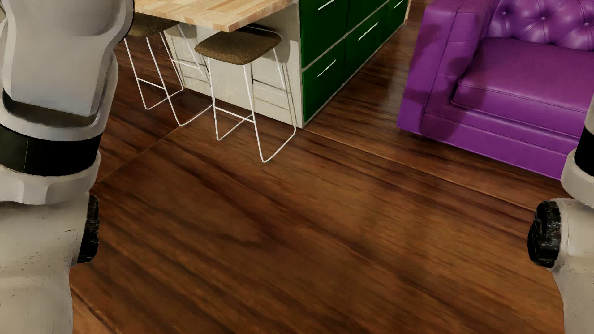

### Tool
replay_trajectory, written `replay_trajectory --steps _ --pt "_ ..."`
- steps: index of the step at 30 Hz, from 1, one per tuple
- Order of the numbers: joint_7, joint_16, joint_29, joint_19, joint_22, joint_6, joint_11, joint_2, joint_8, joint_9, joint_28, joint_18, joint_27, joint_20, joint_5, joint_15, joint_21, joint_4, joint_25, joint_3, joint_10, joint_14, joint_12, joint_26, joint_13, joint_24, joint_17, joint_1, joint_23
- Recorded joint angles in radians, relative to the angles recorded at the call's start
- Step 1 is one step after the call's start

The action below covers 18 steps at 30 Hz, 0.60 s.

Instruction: Stand still

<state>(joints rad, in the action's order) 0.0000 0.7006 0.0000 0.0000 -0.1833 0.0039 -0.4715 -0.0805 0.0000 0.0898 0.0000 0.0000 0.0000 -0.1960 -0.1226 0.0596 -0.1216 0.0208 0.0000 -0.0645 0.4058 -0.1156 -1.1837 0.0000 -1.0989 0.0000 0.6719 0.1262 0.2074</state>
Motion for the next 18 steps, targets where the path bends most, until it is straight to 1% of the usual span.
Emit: replay_trajectory --steps 10,18 --pt "0.0 0.001 0.0 0.0 0.004 0.002 0.003 0.001 0.0 -0.002 0.0 0.0 0.0 -0.004 0.006 0.001 -0.004 -0.005 0.0 -0.002 -0.002 0.005 0.004 0.0 0.013 0.0 0.003 0.002 -0.006" --pt "0.0 0.003 0.0 0.0 0.008 0.004 0.005 0.0 0.0 0.001 0.0 0.0 0.0 0.008 0.008 0.0 -0.02 -0.007 0.0 -0.007 -0.005 0.032 0.036 0.0 0.078 0.0 0.011 0.001 -0.019"
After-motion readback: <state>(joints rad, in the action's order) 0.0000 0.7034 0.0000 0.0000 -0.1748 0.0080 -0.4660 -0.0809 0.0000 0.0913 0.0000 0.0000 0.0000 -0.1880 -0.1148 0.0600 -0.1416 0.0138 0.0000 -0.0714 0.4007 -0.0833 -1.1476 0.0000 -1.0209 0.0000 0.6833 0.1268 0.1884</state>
